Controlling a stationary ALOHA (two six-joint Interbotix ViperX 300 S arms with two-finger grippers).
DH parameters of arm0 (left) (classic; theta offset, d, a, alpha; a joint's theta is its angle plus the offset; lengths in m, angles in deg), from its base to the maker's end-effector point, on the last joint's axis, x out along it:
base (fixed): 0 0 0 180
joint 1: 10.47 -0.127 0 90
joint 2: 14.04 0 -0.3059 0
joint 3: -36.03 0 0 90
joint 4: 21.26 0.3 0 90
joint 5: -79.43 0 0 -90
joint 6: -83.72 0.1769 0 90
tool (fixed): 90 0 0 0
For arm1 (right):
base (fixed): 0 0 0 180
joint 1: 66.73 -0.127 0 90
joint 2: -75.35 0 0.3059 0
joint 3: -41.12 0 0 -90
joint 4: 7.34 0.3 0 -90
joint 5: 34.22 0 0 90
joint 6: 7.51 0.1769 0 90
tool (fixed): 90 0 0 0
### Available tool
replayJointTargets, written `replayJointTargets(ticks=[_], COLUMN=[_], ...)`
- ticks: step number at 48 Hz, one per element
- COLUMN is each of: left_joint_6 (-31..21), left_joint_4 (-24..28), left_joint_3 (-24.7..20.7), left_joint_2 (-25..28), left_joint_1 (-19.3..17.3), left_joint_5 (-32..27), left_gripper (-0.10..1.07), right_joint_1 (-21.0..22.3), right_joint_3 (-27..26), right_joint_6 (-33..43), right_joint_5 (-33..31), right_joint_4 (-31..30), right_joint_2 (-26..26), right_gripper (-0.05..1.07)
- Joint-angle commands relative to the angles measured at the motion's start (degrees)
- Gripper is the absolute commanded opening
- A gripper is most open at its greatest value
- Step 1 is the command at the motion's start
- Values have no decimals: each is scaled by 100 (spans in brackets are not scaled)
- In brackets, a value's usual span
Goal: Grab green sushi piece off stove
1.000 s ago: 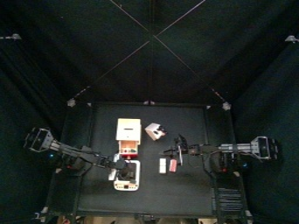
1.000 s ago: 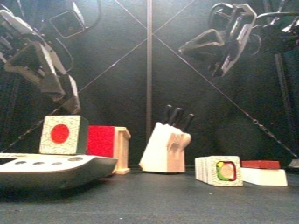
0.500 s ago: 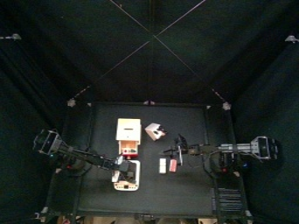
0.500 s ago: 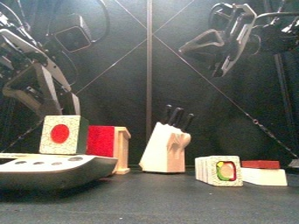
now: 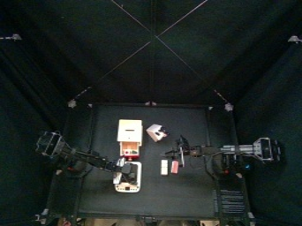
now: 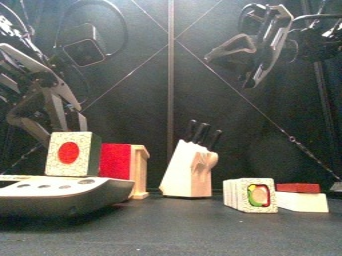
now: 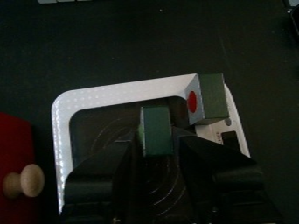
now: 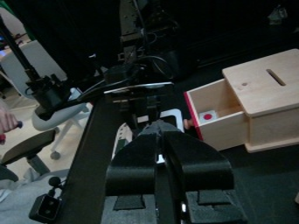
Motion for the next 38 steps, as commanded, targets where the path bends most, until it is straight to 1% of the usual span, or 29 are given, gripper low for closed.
replayJointTargets(ticks=[1,9,13,24,38], left_joint_6=[9,0,0,-9,-9], left_joint_4=[26,44,44,35,44], left_joint_3=[-141,-158,-167,-167,-185], left_joint_2=[-18,-105,-185,-378,-396], left_joint_1=[-26,-26,-35,-26,-44], left_joint_5=[44,44,44,44,44], left_gripper=[69,58,55,55,55], right_joint_1=[9,9,9,9,9], right_joint_3=[-123,-123,-123,-123,-114], right_joint_6=[0,0,0,0,0], right_joint_5=[53,53,53,53,53], right_joint_4=[18,18,18,18,18], right_joint_2=[-53,-53,-53,-53,-53], right_gripper=[37,37,37,37,37])
